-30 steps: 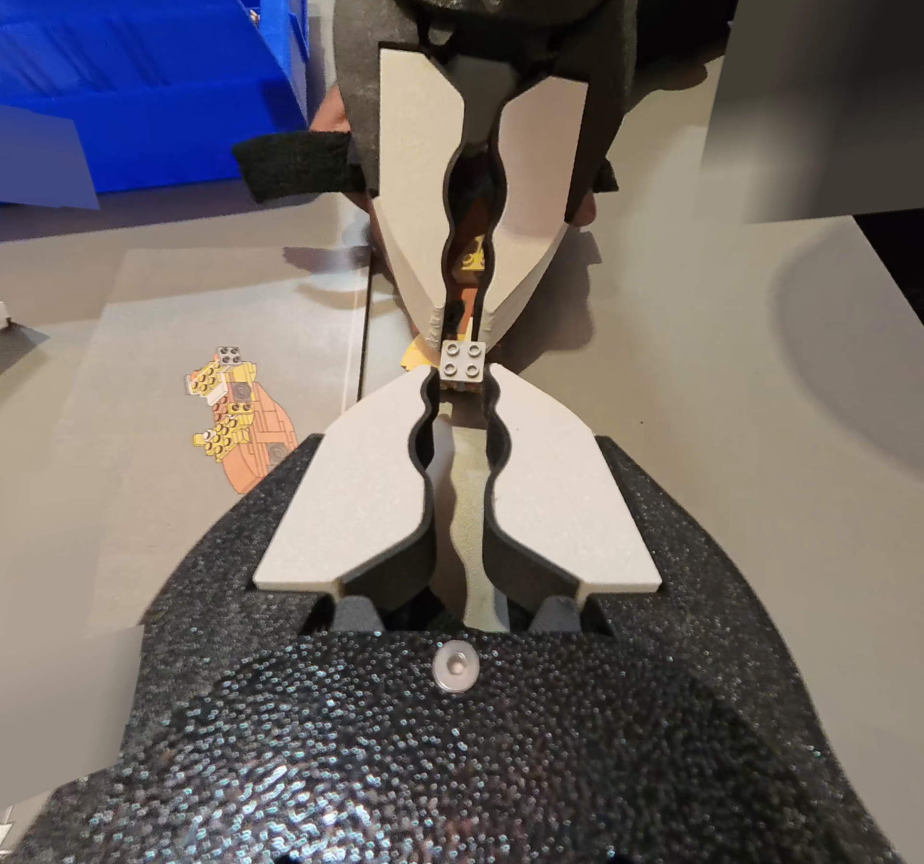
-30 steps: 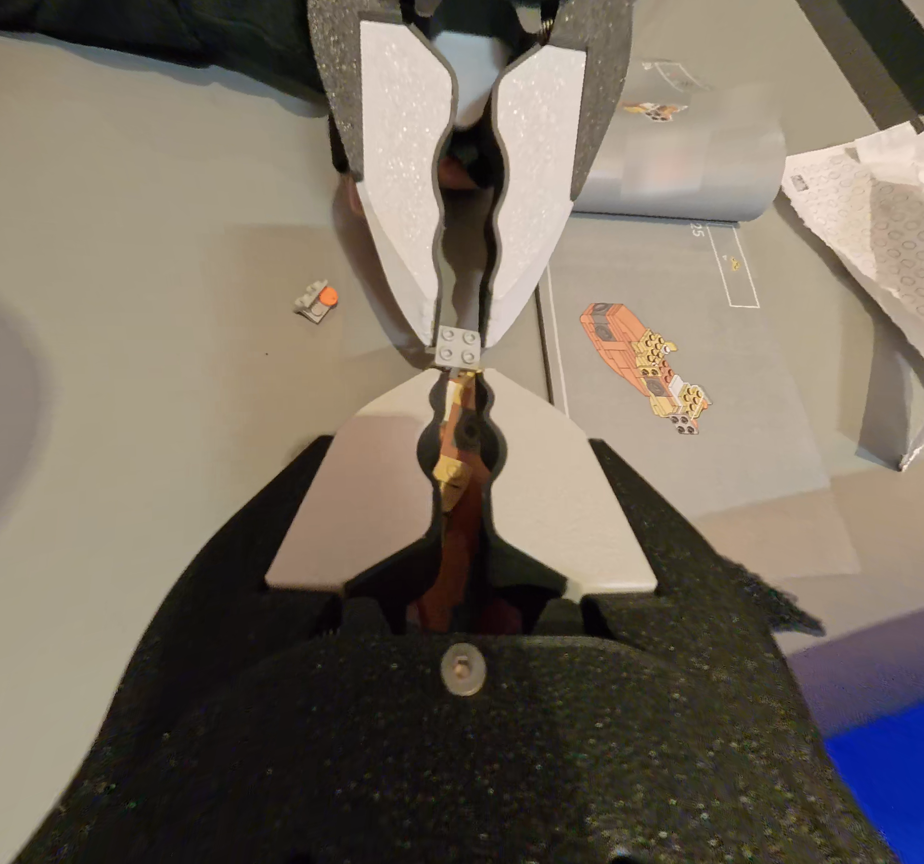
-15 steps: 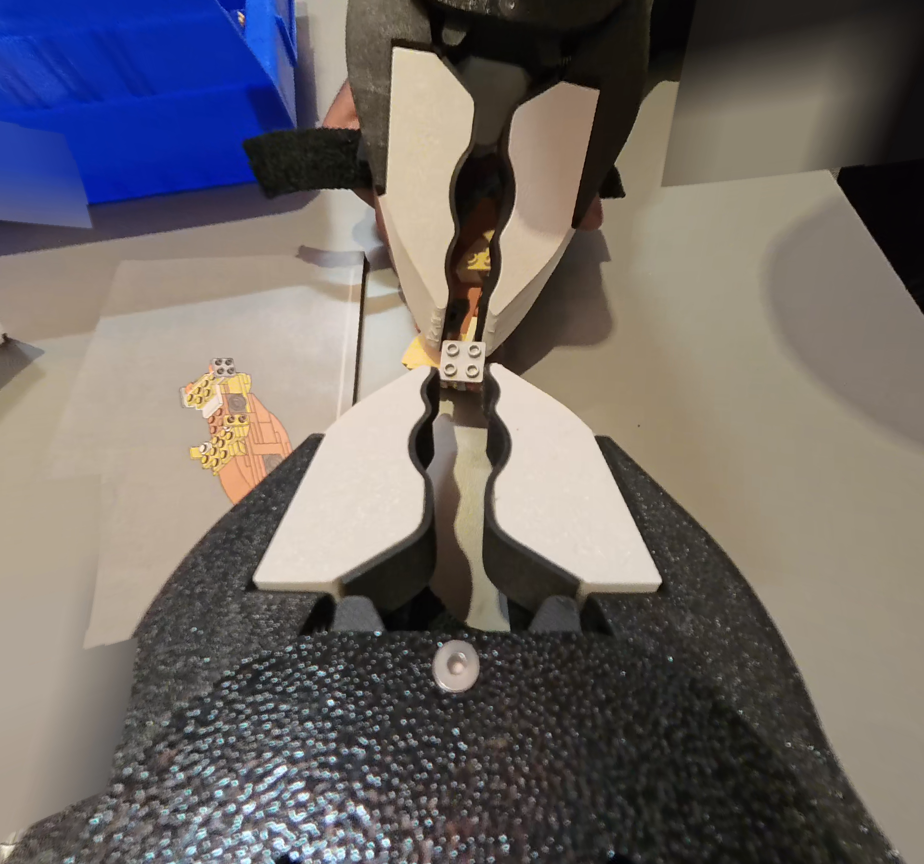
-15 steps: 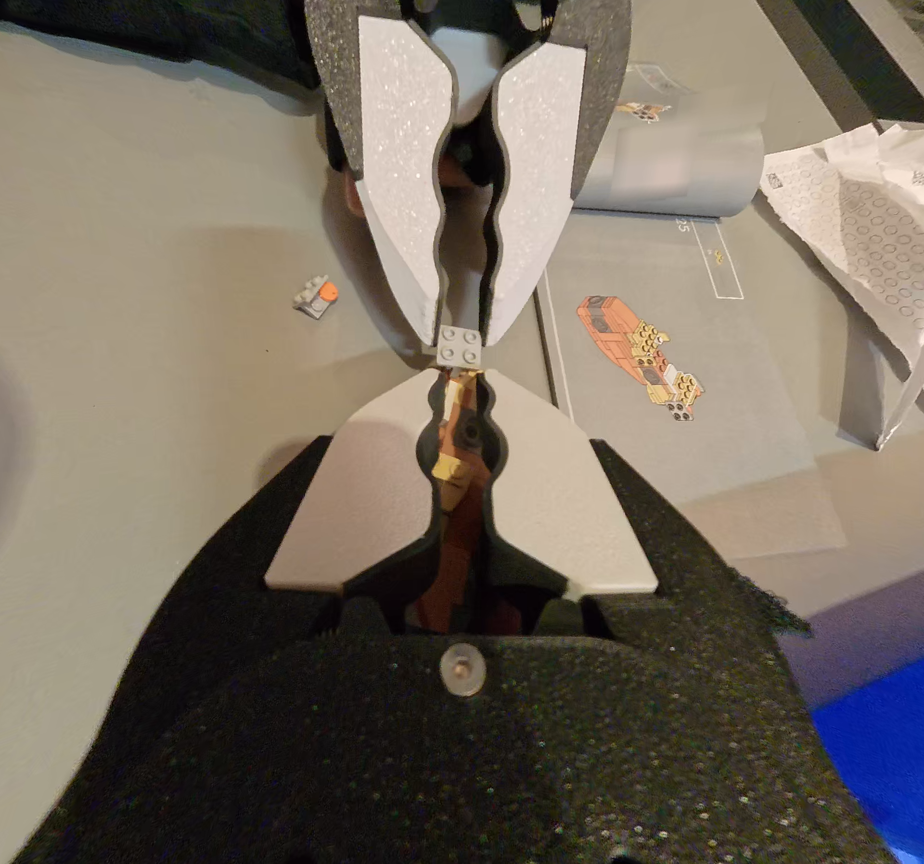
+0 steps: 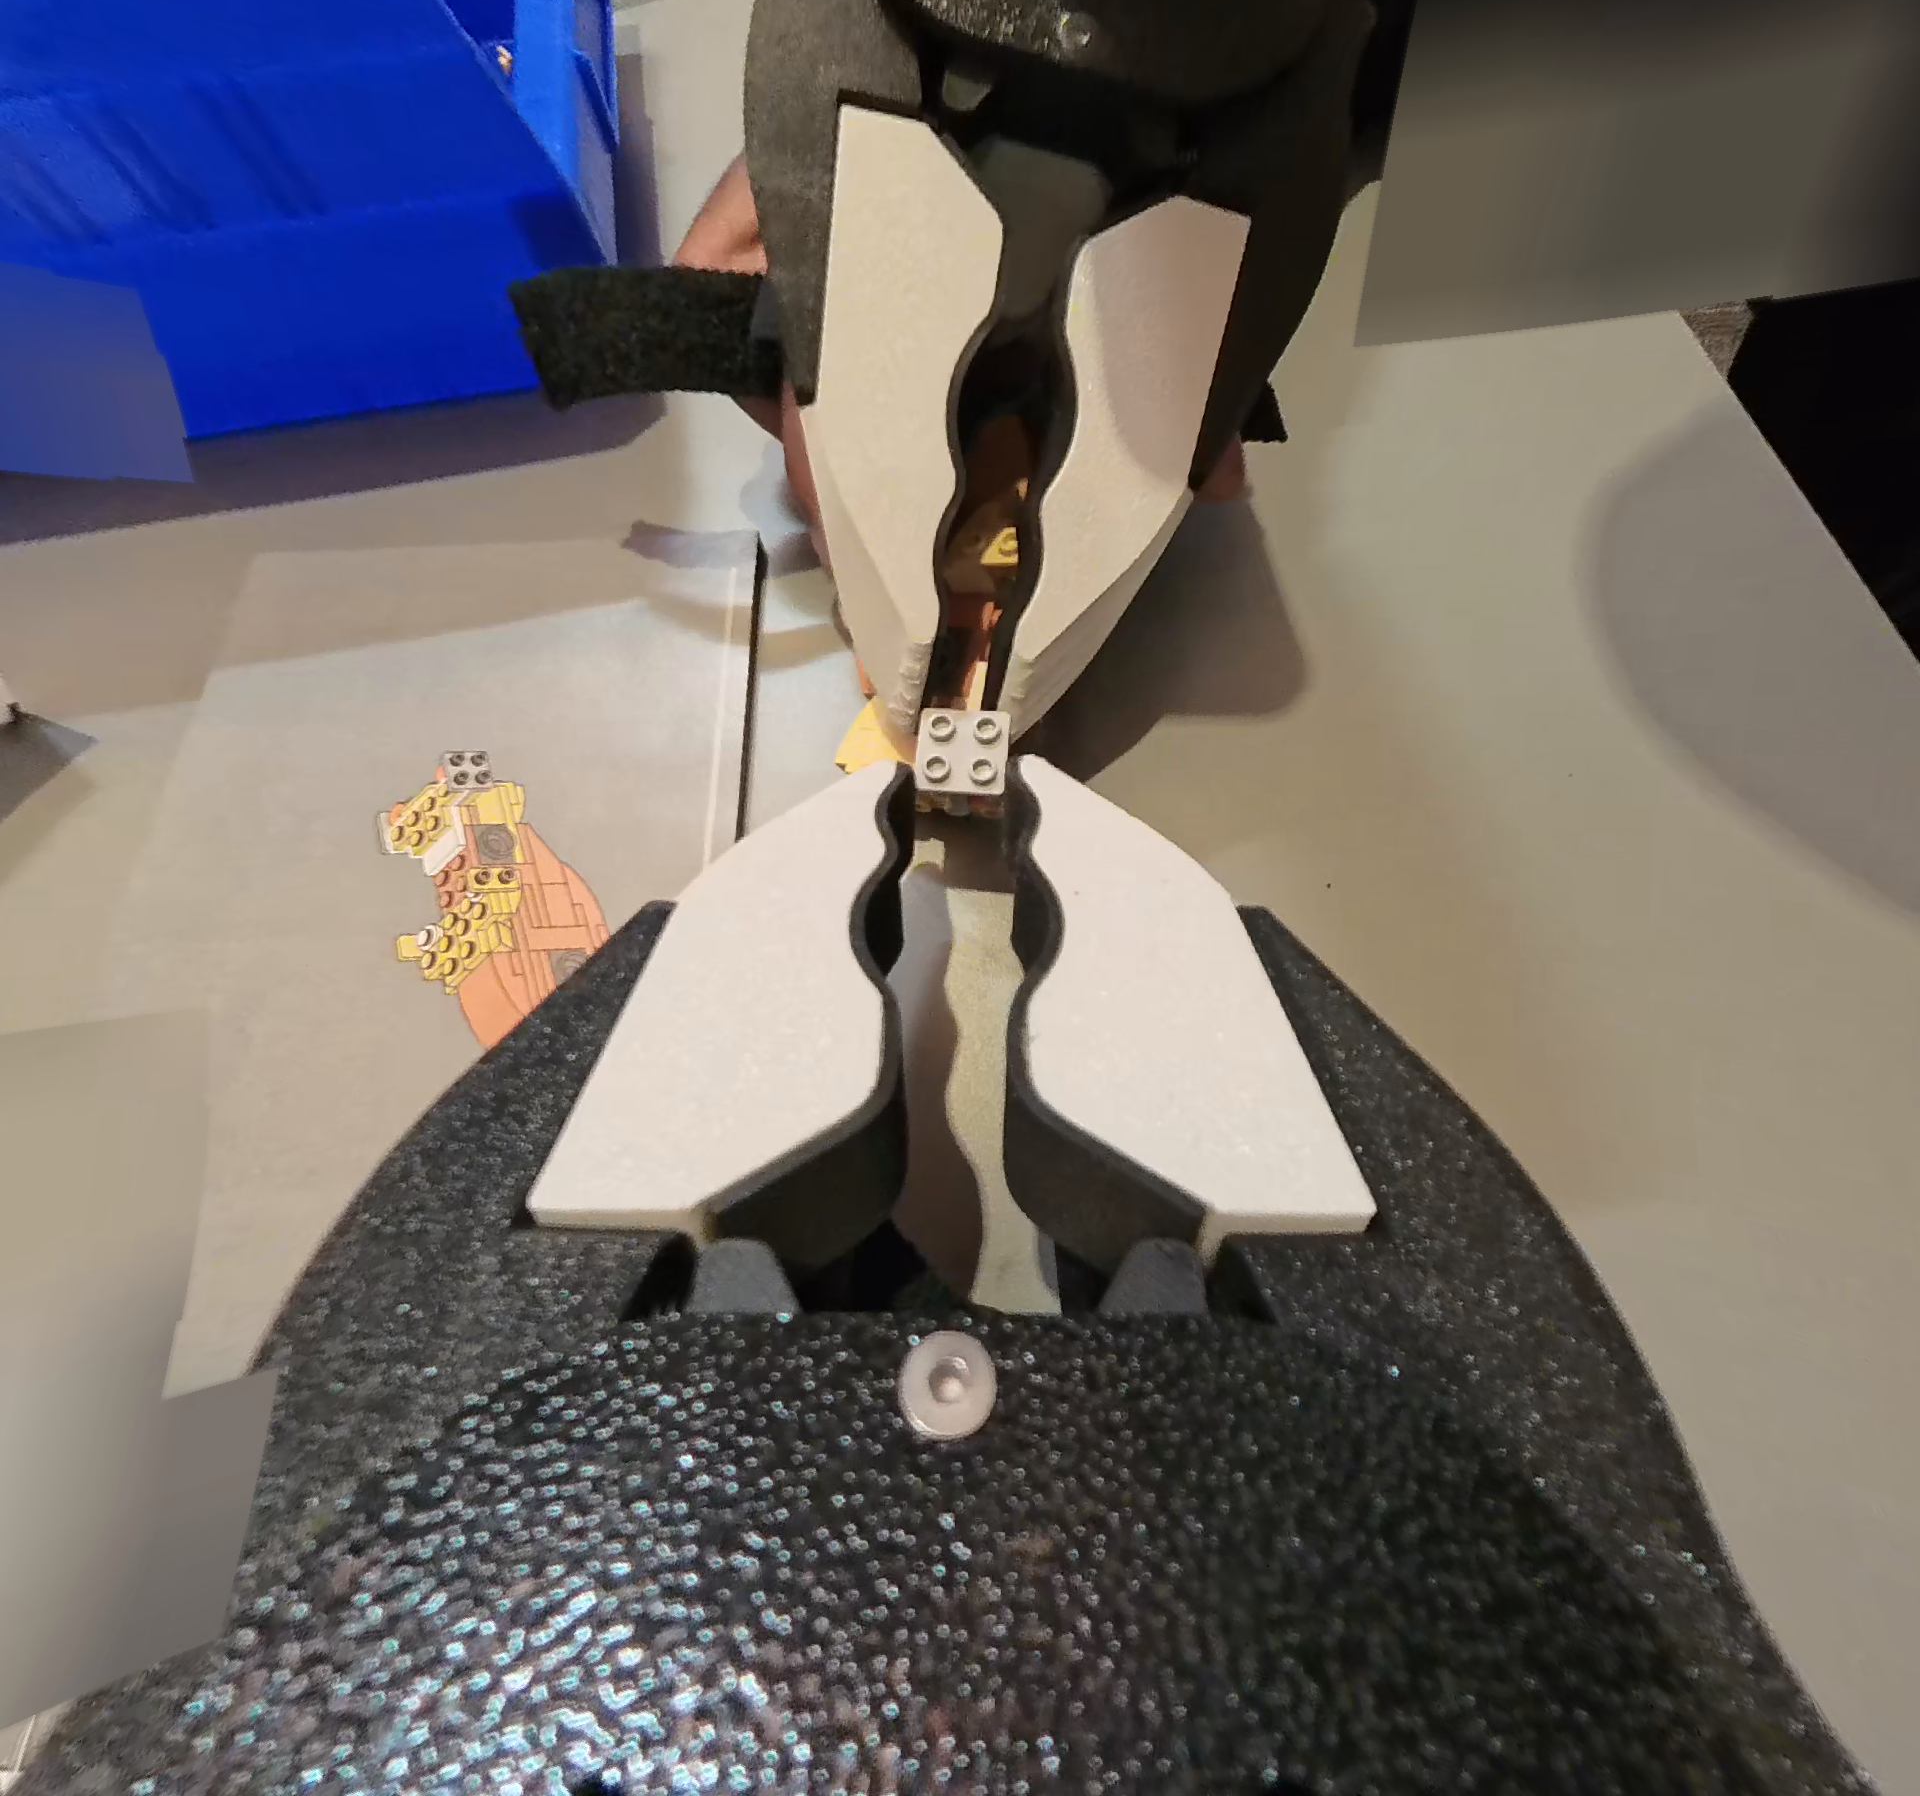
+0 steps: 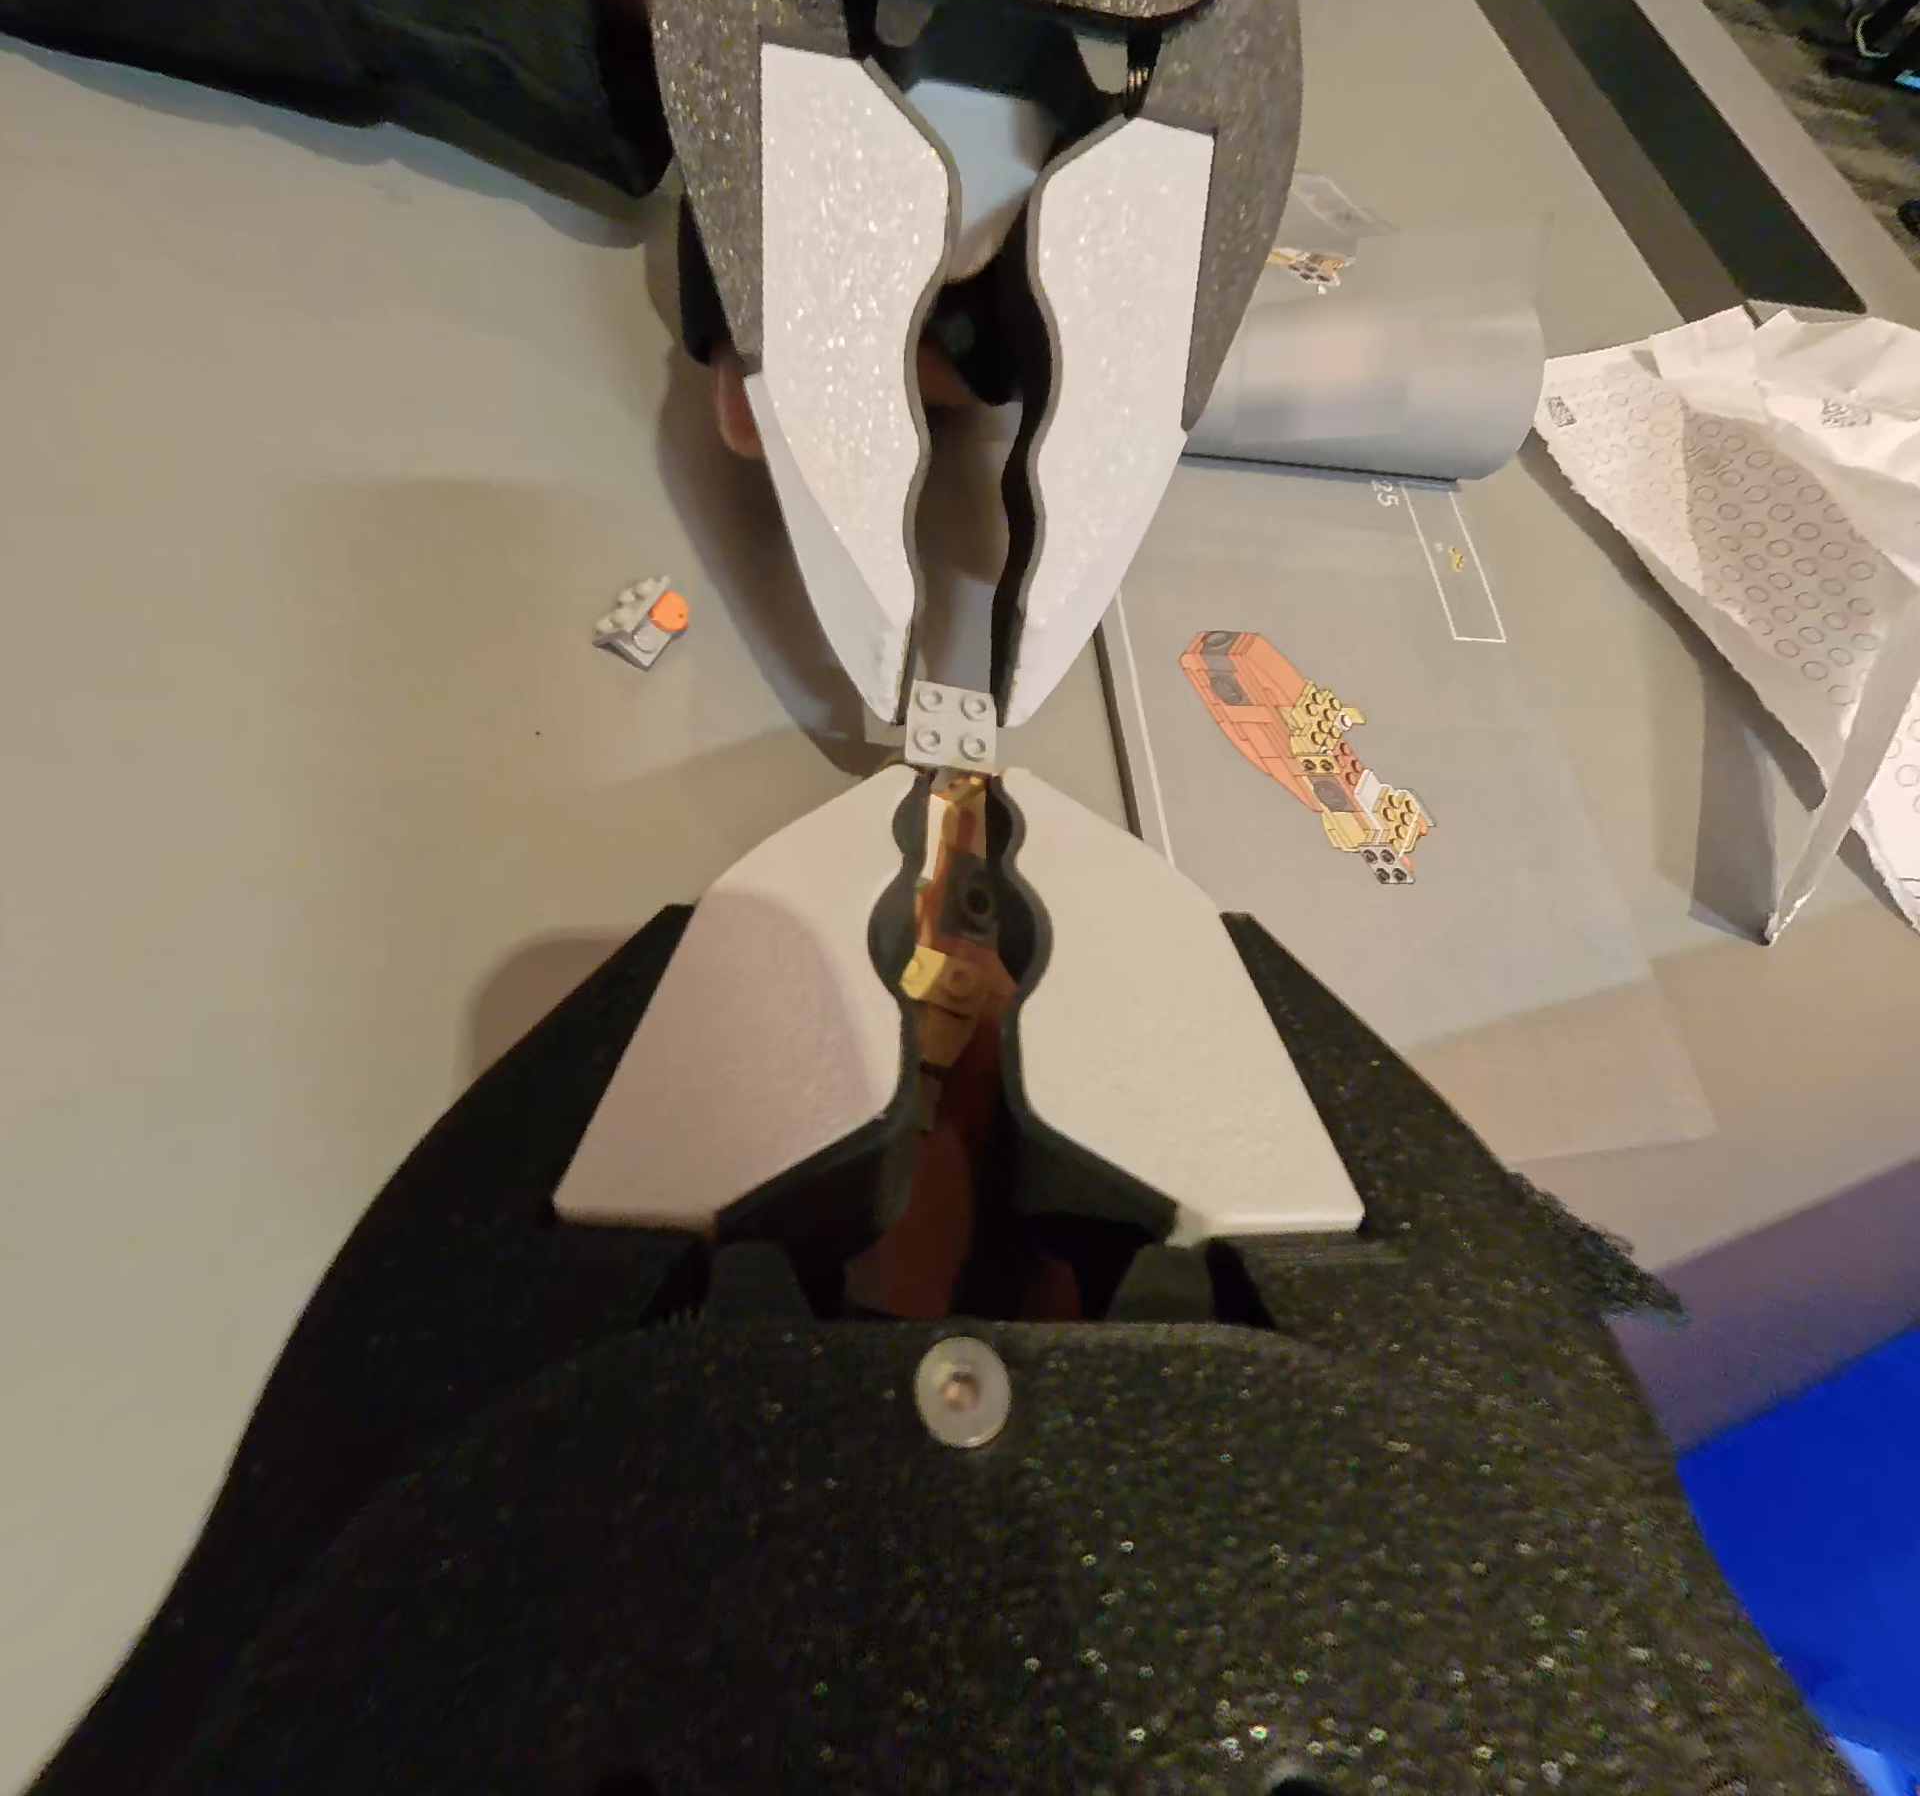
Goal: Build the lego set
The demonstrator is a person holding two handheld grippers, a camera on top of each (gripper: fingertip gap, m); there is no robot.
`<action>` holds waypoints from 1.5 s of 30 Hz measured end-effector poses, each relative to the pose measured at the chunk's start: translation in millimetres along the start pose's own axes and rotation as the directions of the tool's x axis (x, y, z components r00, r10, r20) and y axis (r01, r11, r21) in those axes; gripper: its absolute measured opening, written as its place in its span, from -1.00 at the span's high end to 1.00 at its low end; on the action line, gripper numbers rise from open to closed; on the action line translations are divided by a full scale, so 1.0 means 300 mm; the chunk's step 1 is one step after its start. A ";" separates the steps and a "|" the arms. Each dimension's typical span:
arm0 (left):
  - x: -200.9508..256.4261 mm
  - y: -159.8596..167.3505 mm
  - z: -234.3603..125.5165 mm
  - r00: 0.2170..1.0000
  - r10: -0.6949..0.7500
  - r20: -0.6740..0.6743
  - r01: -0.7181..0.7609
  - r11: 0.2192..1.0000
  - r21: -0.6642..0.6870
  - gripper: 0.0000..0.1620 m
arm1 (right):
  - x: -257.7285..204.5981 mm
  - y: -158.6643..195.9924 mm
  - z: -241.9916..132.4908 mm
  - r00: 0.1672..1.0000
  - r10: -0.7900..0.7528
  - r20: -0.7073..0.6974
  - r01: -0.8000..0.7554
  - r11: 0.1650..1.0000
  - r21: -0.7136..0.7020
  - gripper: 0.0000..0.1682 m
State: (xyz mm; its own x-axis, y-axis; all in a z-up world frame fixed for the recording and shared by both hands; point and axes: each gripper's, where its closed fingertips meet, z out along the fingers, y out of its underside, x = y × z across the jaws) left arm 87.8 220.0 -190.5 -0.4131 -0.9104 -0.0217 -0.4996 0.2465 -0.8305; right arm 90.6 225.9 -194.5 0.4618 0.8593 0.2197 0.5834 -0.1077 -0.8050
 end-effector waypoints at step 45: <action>0.043 -0.009 -0.006 0.998 -0.057 0.019 0.057 0.998 0.009 0.71 | -0.029 0.007 -0.026 0.994 -0.067 0.086 0.064 0.997 0.038 0.89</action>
State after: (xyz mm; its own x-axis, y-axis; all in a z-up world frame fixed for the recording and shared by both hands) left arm 82.5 208.1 -187.7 -0.3690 -0.9293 0.0151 -0.5155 0.1911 -0.8353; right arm 92.9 214.2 -193.8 0.3622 0.9045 0.2253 0.5861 -0.0330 -0.8095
